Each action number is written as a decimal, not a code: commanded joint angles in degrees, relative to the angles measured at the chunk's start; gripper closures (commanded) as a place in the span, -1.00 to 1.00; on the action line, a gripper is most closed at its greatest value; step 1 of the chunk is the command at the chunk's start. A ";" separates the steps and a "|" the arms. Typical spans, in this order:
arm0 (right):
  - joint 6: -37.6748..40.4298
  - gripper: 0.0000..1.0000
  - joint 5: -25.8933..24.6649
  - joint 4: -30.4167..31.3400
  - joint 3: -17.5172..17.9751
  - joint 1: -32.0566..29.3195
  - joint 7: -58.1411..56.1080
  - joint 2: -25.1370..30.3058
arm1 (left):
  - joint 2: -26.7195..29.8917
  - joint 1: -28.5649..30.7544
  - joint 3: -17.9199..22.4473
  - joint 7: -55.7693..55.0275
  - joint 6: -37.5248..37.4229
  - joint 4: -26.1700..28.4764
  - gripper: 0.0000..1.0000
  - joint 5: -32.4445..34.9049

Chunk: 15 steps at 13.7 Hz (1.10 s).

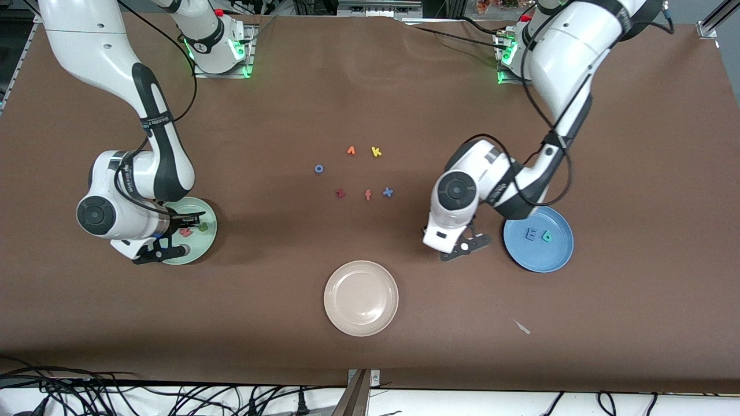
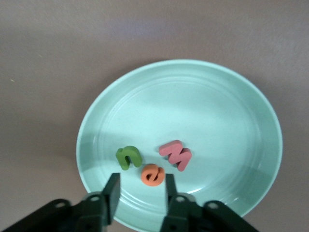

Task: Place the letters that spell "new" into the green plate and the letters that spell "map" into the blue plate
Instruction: 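Drop the orange e on the green plate, yellow o on the blue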

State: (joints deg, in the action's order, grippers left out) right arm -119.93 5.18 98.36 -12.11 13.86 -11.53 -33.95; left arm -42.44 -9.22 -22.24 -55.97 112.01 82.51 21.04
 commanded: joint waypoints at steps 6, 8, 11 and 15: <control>18.39 -1.00 0.27 -8.70 0.77 2.22 4.76 3.88 | 5.08 14.57 -0.26 29.93 -6.10 2.40 0.50 -1.18; 22.62 -1.00 -0.35 -9.24 0.77 2.66 4.68 6.16 | 4.30 16.42 -0.26 33.90 -6.02 2.48 0.50 -1.36; 27.37 -1.00 -0.79 -9.06 0.69 2.84 4.68 9.41 | 0.61 16.87 -0.26 34.18 -3.92 2.48 0.49 -3.80; 24.84 -1.00 -1.84 -1.00 5.34 -1.55 4.42 20.21 | -1.95 17.04 -0.26 34.27 -2.50 2.66 0.47 -5.31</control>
State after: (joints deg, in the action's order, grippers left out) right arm -93.25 4.49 90.69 -9.54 14.69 -7.47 -20.92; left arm -43.96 7.31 -22.30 -23.24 109.17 85.38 17.09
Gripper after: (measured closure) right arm 0.000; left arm 0.674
